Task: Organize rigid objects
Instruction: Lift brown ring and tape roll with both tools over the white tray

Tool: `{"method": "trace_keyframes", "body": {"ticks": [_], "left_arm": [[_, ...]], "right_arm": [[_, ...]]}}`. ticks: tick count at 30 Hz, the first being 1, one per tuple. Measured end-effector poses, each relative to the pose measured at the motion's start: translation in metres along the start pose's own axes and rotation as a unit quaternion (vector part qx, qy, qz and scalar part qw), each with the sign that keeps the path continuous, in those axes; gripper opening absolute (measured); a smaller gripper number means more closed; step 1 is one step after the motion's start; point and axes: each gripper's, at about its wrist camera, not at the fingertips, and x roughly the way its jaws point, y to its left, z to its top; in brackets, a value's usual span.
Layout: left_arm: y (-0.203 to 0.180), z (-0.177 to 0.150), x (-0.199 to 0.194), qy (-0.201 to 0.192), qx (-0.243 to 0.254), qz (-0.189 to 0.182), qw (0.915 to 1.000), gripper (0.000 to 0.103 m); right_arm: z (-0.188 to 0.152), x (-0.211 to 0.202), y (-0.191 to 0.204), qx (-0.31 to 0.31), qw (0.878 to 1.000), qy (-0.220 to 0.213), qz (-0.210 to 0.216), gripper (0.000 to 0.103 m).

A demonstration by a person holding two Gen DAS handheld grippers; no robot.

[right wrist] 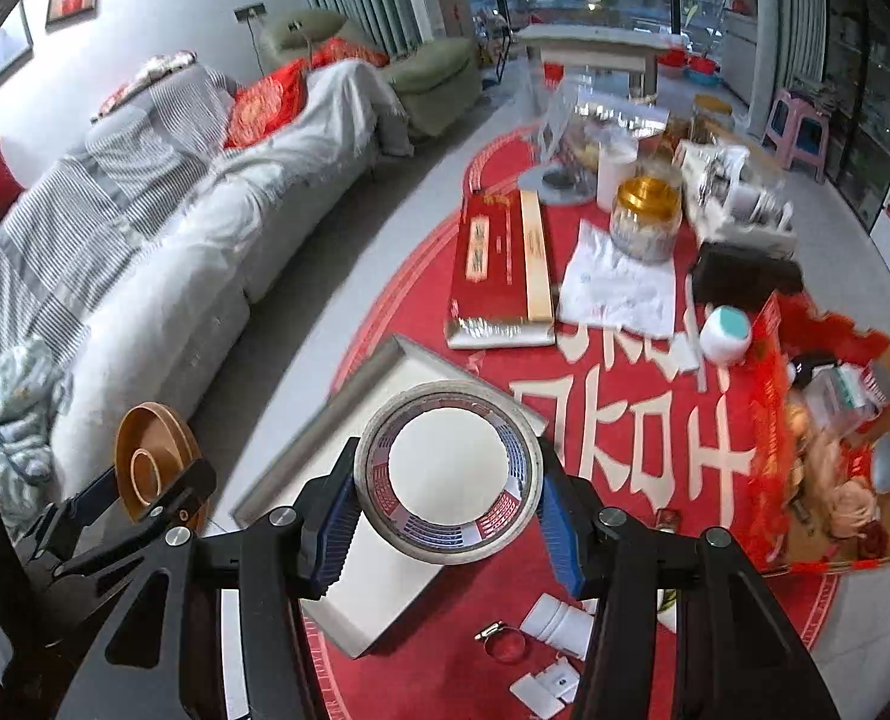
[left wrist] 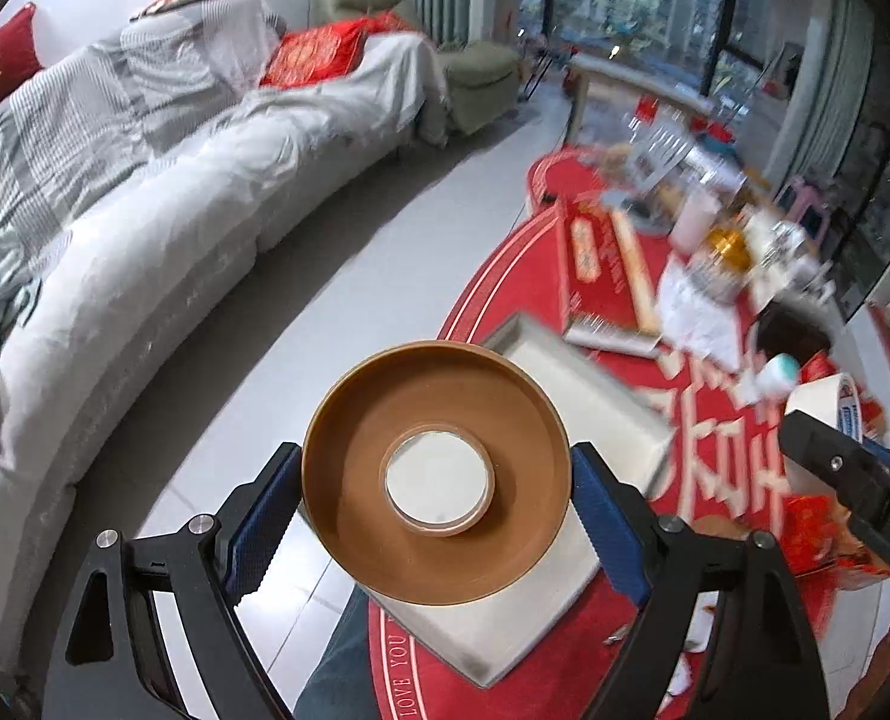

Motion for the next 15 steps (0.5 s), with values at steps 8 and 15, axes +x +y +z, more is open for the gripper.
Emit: {"method": "trace_keyframes", "body": {"ticks": [8,15], "left_arm": [[-0.008,-0.034,0.07,0.068,0.001,0.023,0.9974,0.089],[-0.011,-0.036,0.095,0.083,0.008,0.035,0.9959,0.089]], "right_arm": [[-0.033,0.076,-0.012,0.01,0.997,0.079,-0.021,0.054],[-0.04,0.109,-0.013,0.009,0.994,0.104,-0.027,0.054]]}}
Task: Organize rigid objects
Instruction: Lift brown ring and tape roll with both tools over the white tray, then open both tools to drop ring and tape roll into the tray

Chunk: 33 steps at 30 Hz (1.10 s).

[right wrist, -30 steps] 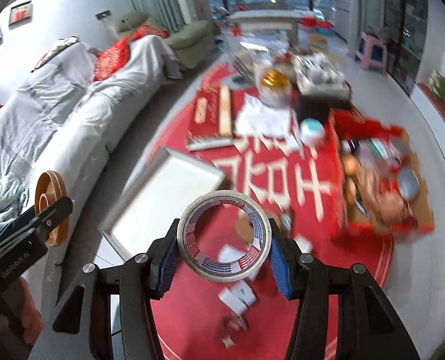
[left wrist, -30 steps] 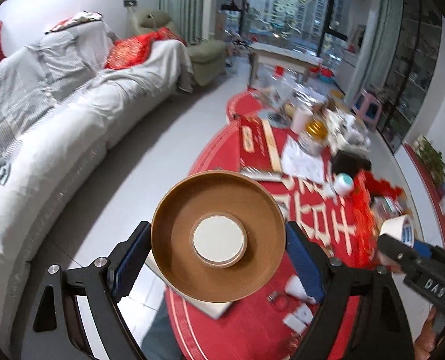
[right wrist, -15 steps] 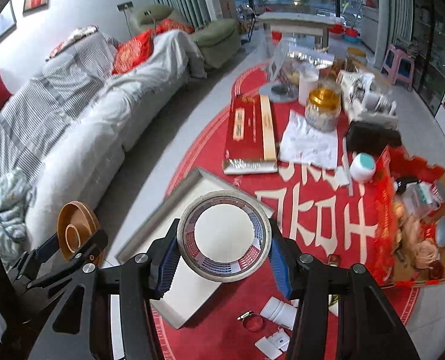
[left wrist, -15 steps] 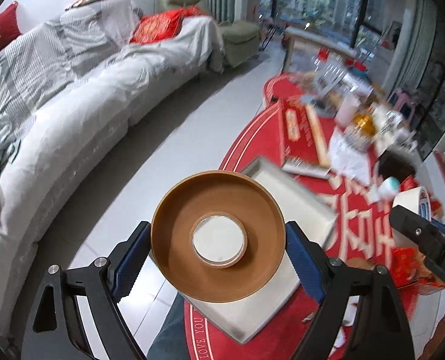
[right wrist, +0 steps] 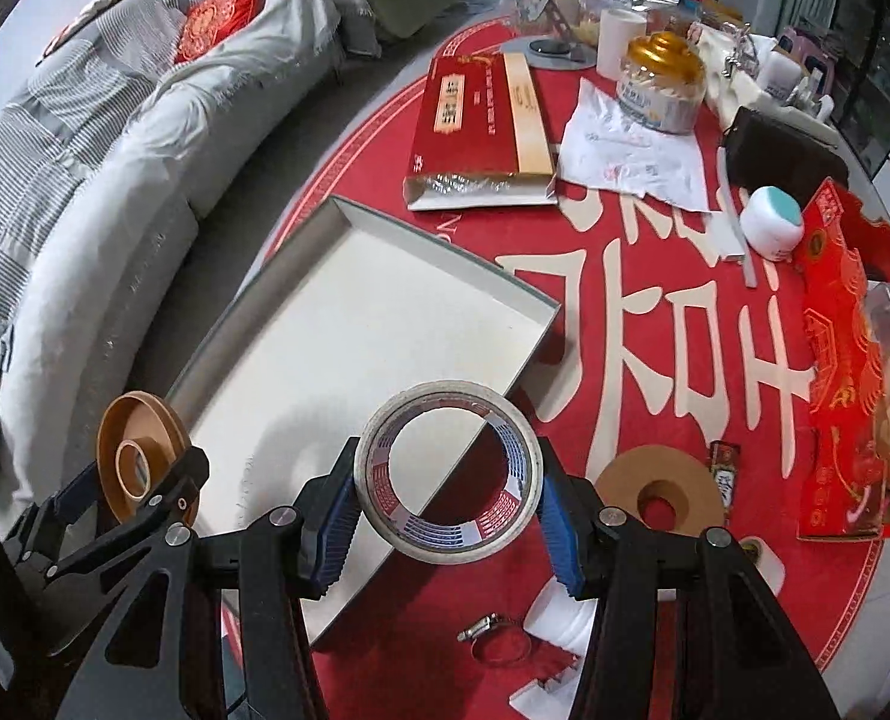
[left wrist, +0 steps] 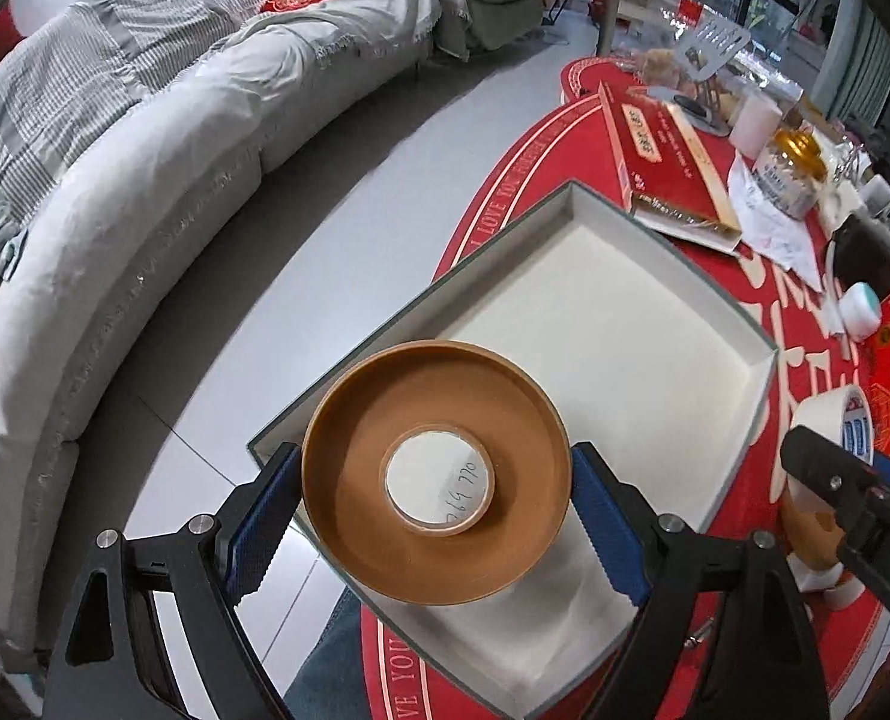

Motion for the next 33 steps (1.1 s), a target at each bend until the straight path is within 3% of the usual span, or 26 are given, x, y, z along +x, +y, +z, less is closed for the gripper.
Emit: {"method": "trace_keyframes", "body": {"ticks": [33], "left_arm": [[0.008,0.003,0.037,0.012,0.001,0.006,0.9999,0.089]], "right_arm": [[0.013,0.057,0.029,-0.026,0.999,0.033,-0.012,0.054]]}}
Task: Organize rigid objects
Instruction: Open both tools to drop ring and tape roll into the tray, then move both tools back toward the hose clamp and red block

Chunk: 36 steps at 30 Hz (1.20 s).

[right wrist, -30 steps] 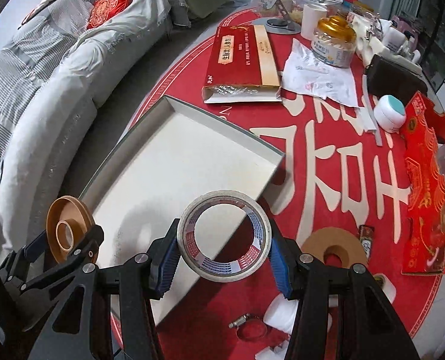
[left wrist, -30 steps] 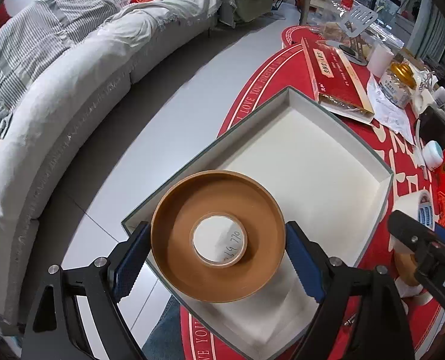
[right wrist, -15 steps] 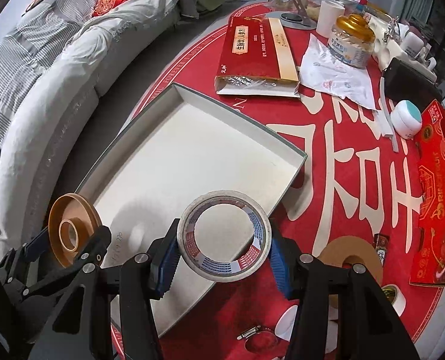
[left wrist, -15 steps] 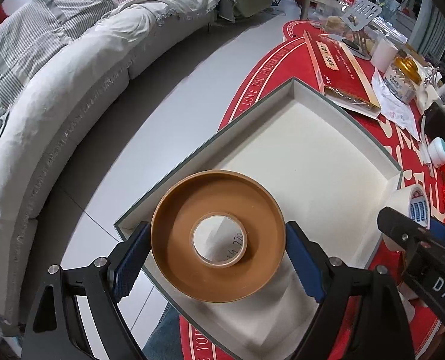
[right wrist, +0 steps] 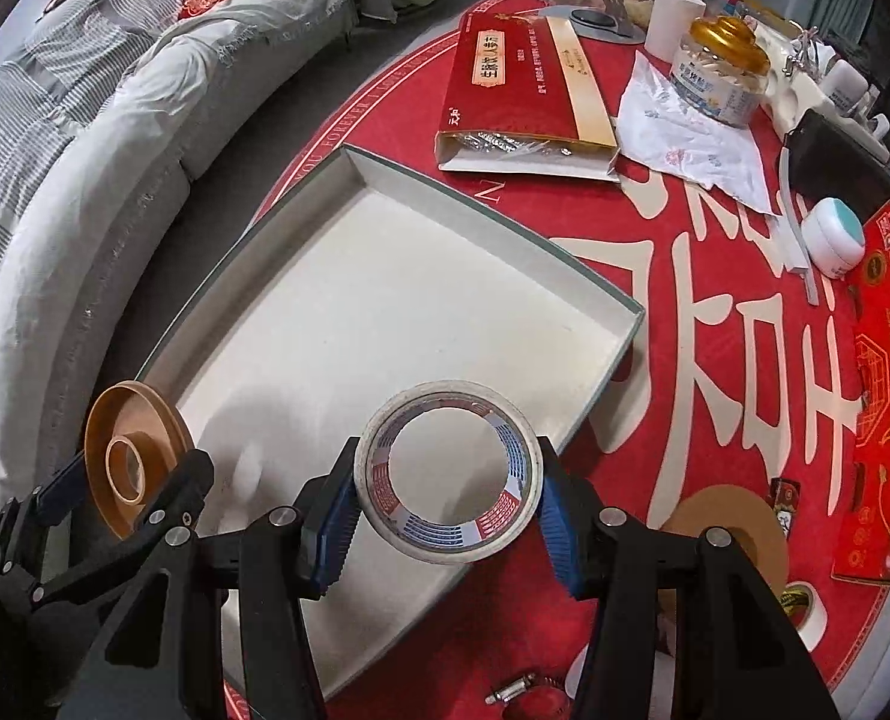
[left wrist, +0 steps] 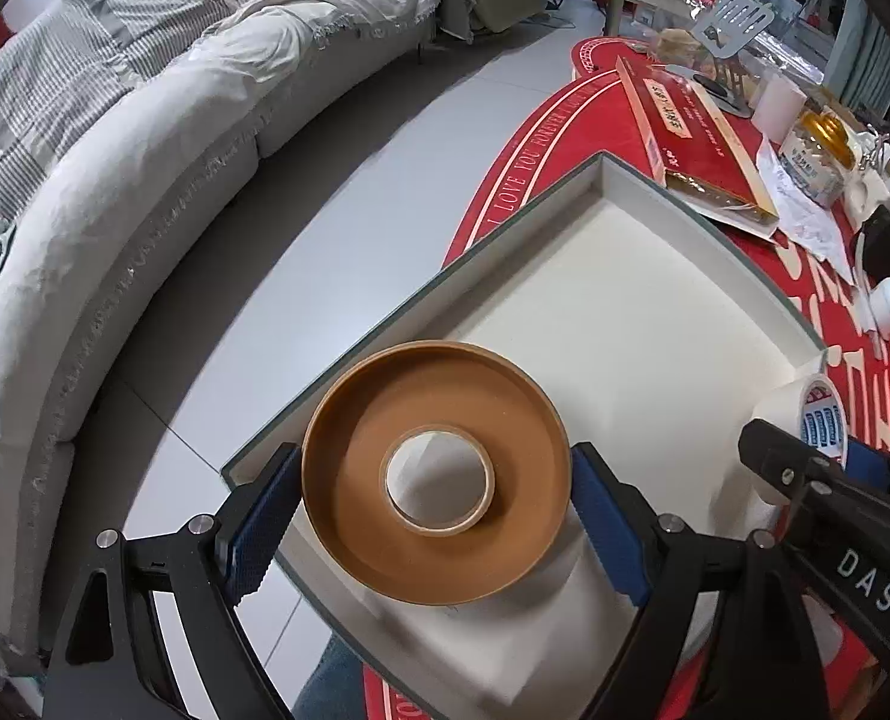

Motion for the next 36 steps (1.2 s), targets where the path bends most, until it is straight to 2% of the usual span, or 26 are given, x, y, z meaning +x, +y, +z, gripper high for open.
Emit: {"method": "trace_keyframes", "body": {"ticks": [7,9,10,11,14,17,22,27,30,36], "left_arm": [[0.0,-0.008,0.019,0.017,0.014,-0.012,0.9997,0.091],[0.002,-0.012,0.023,0.031,0.008,-0.027,0.9991,0.095],[0.003,-0.013,0.022,0.031,0.006,-0.028,0.9991,0.103],[0.004,-0.014,0.02,0.029,0.004,-0.028,0.9992,0.103],[0.008,-0.017,0.009,0.019,-0.002,-0.029,0.9994,0.103],[0.01,-0.022,-0.006,0.014,0.006,-0.034,0.9993,0.103],[0.003,-0.049,-0.04,-0.001,0.035,-0.048,0.9982,0.103],[-0.008,-0.086,-0.065,0.013,0.053,-0.074,0.9958,0.103],[-0.023,-0.113,-0.076,0.017,0.069,-0.082,0.9941,0.103],[-0.073,-0.162,-0.078,0.03,0.147,-0.088,0.9848,0.103]], "right_arm": [[-0.002,0.022,0.001,-0.005,1.0,0.02,-0.004,0.056],[-0.004,0.022,0.001,-0.011,1.0,0.024,0.002,0.079],[-0.004,0.02,0.001,-0.013,1.0,0.02,0.01,0.099],[-0.005,0.015,0.002,-0.014,1.0,0.011,0.013,0.103],[-0.006,-0.008,0.001,-0.021,0.999,-0.024,-0.01,0.103],[-0.011,-0.03,-0.007,-0.018,0.999,-0.039,-0.011,0.103],[-0.044,-0.062,-0.043,0.036,0.998,-0.046,-0.001,0.103],[-0.113,-0.081,-0.081,0.087,0.995,-0.036,-0.02,0.103],[-0.163,-0.087,-0.112,0.13,0.991,-0.015,-0.021,0.103],[-0.241,-0.087,-0.163,0.225,0.974,0.002,-0.017,0.103]]}}
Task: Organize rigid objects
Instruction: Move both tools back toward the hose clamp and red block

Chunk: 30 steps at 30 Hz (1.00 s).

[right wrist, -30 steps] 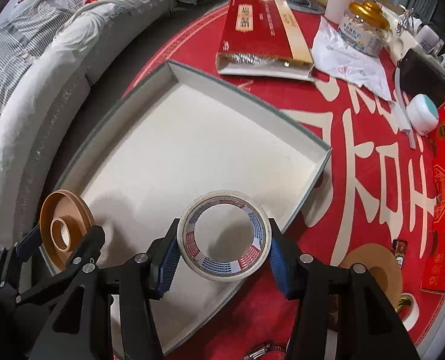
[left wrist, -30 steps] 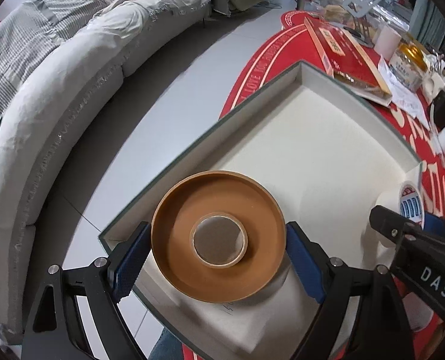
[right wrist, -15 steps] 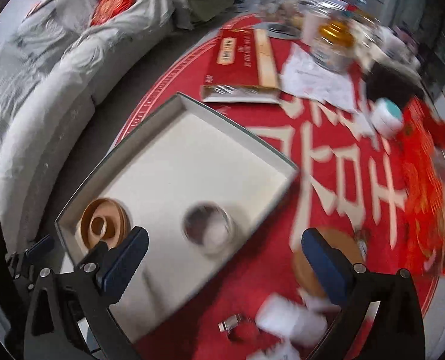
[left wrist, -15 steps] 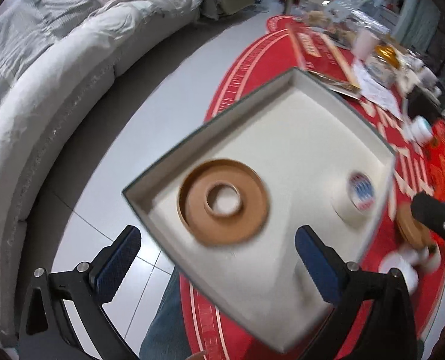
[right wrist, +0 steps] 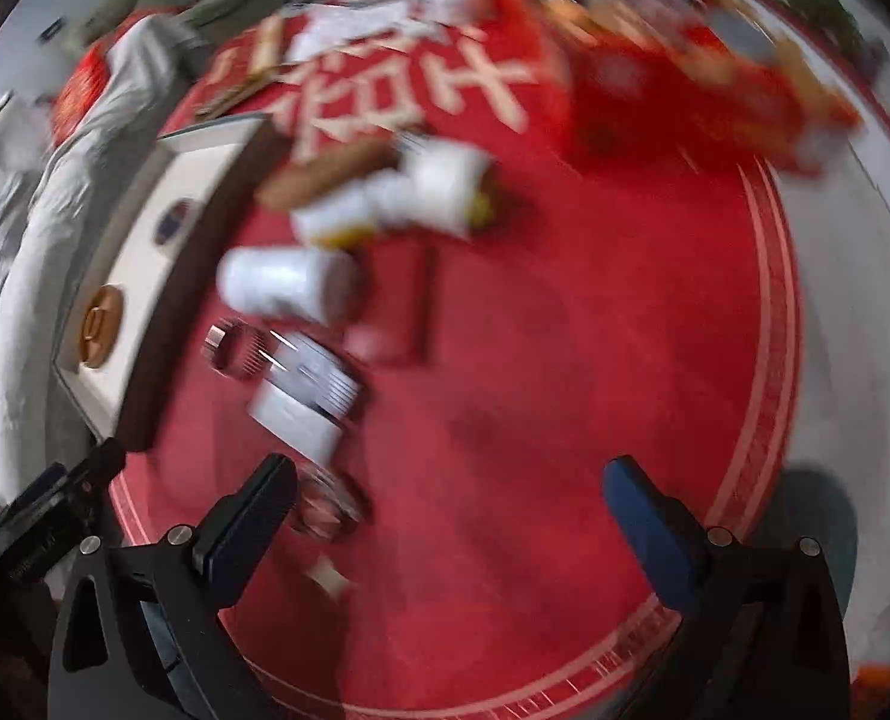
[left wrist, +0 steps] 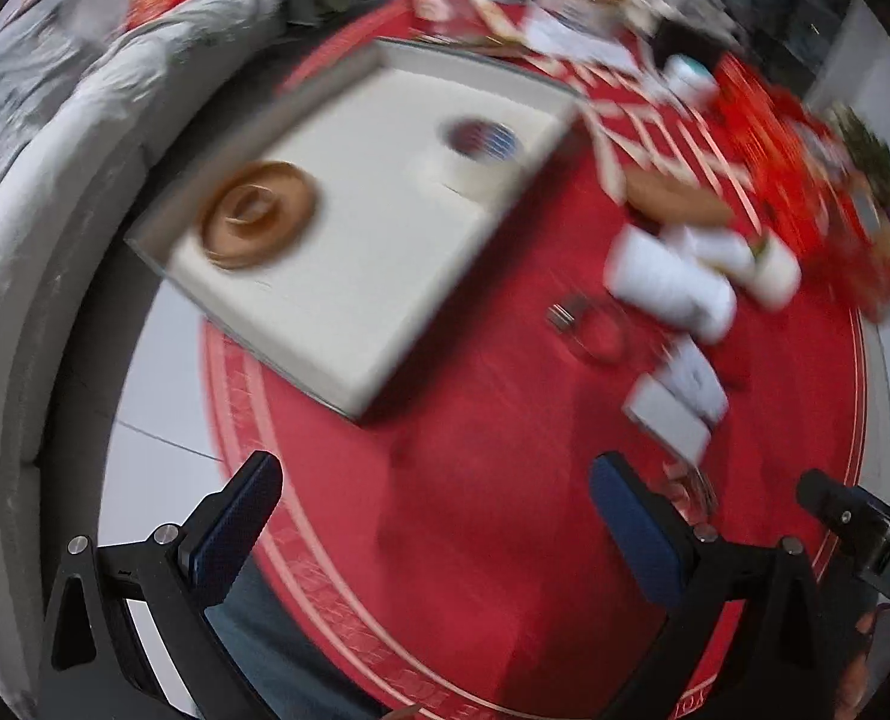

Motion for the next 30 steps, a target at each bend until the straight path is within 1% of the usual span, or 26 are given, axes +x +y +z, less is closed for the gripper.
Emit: {"method": "trace_keyframes", "body": {"ticks": [4,5,9,11,14,15,17,18,23,25,27,30], "left_arm": [[-0.034,-0.011,0.014,0.025,0.019,-0.02,0.9993,0.103],[-0.045,-0.015,0.015,0.029,0.03,-0.027,0.9988,0.103],[-0.083,-0.024,0.016,0.014,0.088,-0.026,0.9957,0.103],[-0.092,-0.024,0.021,0.017,0.094,-0.023,0.9951,0.103],[-0.099,-0.02,0.032,0.026,0.09,-0.032,0.9951,0.103],[-0.103,-0.02,0.036,0.026,0.092,-0.027,0.9951,0.103],[-0.101,-0.022,0.043,0.025,0.098,-0.006,0.9949,0.103],[-0.095,-0.022,0.044,0.02,0.089,-0.01,0.9958,0.103],[-0.055,-0.02,0.045,0.008,0.047,0.004,0.9989,0.103],[-0.048,-0.019,0.048,0.016,0.032,-0.007,0.9993,0.103],[-0.049,-0.019,0.048,0.016,0.028,-0.007,0.9995,0.103],[-0.061,-0.016,0.049,0.005,0.041,-0.002,0.9991,0.103]], "right_arm": [[-0.029,0.004,-0.029,0.027,1.0,0.007,-0.001,0.103],[-0.035,0.006,-0.034,0.031,0.999,0.012,0.0,0.103],[-0.046,0.007,-0.049,0.049,0.999,0.019,0.012,0.103],[-0.047,0.004,-0.054,0.058,0.998,0.014,0.014,0.103],[-0.047,0.001,-0.061,0.064,0.998,0.009,0.014,0.103],[-0.047,0.0,-0.063,0.066,0.998,0.008,0.014,0.103],[-0.049,0.001,-0.066,0.071,0.997,0.01,0.015,0.103],[-0.05,0.001,-0.067,0.072,0.997,0.012,0.015,0.103],[-0.043,0.001,-0.058,0.053,0.998,0.008,0.01,0.103],[-0.03,0.004,-0.051,0.041,0.999,0.003,0.004,0.103],[-0.015,0.008,-0.045,0.034,0.999,-0.004,-0.001,0.103],[0.015,0.017,-0.03,0.02,1.0,-0.011,-0.01,0.103]]}}
